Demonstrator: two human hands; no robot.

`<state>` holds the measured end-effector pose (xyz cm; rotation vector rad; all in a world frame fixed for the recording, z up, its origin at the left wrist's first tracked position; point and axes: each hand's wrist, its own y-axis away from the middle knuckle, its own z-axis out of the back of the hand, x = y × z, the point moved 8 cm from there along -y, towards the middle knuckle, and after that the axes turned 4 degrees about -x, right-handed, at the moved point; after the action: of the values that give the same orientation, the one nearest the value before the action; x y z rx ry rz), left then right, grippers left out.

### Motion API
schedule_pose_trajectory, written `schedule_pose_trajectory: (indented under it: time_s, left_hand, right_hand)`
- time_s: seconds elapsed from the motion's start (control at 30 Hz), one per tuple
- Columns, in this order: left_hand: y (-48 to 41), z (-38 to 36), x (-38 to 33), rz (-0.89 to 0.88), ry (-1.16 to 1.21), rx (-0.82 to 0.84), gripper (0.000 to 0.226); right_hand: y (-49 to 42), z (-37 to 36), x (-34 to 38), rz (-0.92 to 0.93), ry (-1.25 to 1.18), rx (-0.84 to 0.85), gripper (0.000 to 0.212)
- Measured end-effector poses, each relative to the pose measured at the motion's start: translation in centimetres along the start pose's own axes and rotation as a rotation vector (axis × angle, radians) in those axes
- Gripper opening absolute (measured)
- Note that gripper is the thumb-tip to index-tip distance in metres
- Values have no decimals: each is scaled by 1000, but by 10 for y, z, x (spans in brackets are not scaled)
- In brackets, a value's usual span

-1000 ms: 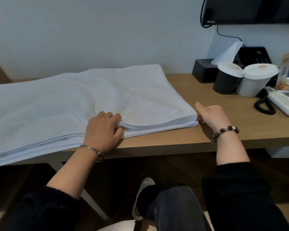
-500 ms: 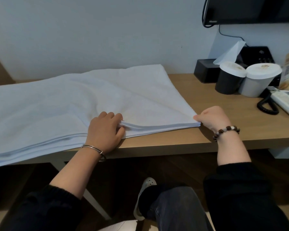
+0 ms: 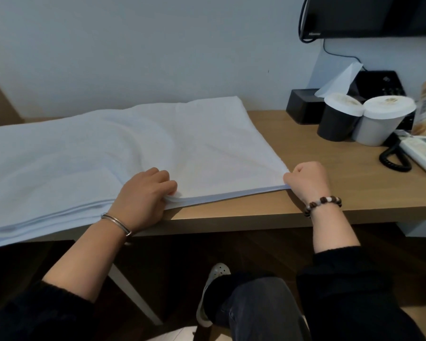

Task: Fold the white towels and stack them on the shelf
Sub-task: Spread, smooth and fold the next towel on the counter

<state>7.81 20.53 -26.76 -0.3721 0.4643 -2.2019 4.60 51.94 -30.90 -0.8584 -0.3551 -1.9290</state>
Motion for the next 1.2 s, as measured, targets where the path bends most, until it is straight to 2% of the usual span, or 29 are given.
schedule_pose_trajectory:
  time_s: [0.13, 0.37, 0.53, 0.67, 0.83, 0.9, 1.03, 1.1, 1.2]
  left_hand:
    - [-11, -12, 4, 88, -10, 110, 11]
    - [-51, -27, -49, -4, -7, 145, 23]
    - [-51, -12, -52, -38, 159, 15, 12]
    - [-45, -22, -54, -15, 183, 63, 13]
    - [-39, -22, -53, -5, 257, 34, 16]
    - [-37, -22, -53, 12, 286, 26, 16]
    - [-36, -22, -51, 53, 325, 19, 17]
    - [-34, -20, -50, 64, 351, 15, 18]
    - [-29, -17, -47, 62, 349, 23, 25]
  right_hand:
    - [1, -3, 1, 32, 37, 5, 24]
    - [2, -6, 0, 59, 35, -4, 24]
    - [1, -7, -2, 88, 41, -56, 28]
    - [3, -8, -2, 107, 51, -116, 29]
    - [9, 1, -5, 84, 33, -243, 31]
    - [14, 4, -1, 91, 98, -254, 31]
    - [21, 10, 25, 124, 422, -223, 16]
    - [22, 7, 55, 226, 471, -223, 29]
    - [24, -21, 121, 454, 184, -54, 42]
